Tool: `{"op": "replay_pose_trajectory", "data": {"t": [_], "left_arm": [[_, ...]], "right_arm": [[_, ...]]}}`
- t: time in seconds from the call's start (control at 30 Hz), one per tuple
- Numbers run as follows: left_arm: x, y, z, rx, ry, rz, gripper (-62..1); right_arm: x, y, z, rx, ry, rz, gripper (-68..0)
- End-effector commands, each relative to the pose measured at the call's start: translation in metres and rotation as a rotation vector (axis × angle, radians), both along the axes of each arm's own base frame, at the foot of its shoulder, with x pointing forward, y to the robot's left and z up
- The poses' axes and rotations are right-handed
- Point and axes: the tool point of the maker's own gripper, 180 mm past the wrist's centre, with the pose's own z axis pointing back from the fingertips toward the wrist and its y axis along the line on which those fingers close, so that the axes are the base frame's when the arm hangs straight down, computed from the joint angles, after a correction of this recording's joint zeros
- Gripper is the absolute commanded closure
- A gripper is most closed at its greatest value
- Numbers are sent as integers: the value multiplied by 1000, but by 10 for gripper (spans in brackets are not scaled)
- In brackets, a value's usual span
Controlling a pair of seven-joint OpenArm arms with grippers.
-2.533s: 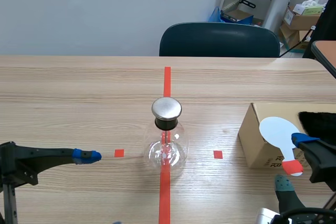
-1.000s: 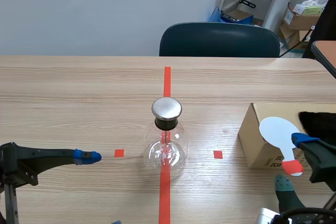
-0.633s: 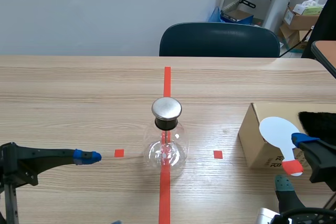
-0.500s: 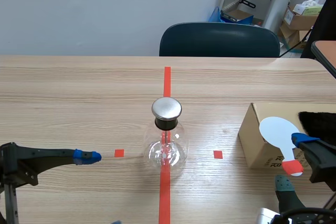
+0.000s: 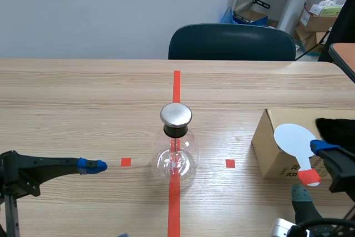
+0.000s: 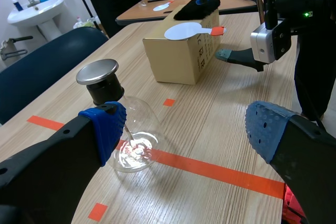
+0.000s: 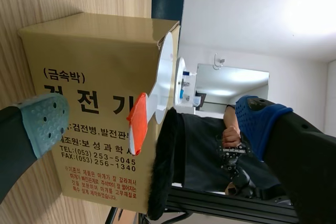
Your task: Do the electroscope experiment
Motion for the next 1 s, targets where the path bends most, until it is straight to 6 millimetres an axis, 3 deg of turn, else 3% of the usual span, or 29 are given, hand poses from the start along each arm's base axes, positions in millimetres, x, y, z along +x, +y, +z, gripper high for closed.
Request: {"op": "replay_pose_trajectory", "data": {"t": [0.0, 0.13, 0.3, 0.47, 0.6, 0.77, 0.97], "left_arm": [[3, -2, 9, -40, -10, 15, -491], [15, 5, 12, -64, 15, 76, -491], [29, 10, 16, -97, 25, 135, -491], [56, 14, 6, -40, 48, 239, -491], [78, 29, 11, -56, 51, 338, -491], [97, 50, 16, -71, 69, 434, -491], [113, 73, 15, -55, 106, 526, -491]], "right_arm": [[0, -2, 13, -11, -63, -2, -679], [-22, -1, 17, 1, -35, 4, -679], [-69, 4, 26, 76, 40, 20, -679], [-101, -1, 51, 223, 86, 25, -679], [-94, -16, 80, 380, 93, -17, -679], [-57, -30, 126, 652, 31, -76, -679], [-25, -23, 166, 905, 40, -67, -679]]}}
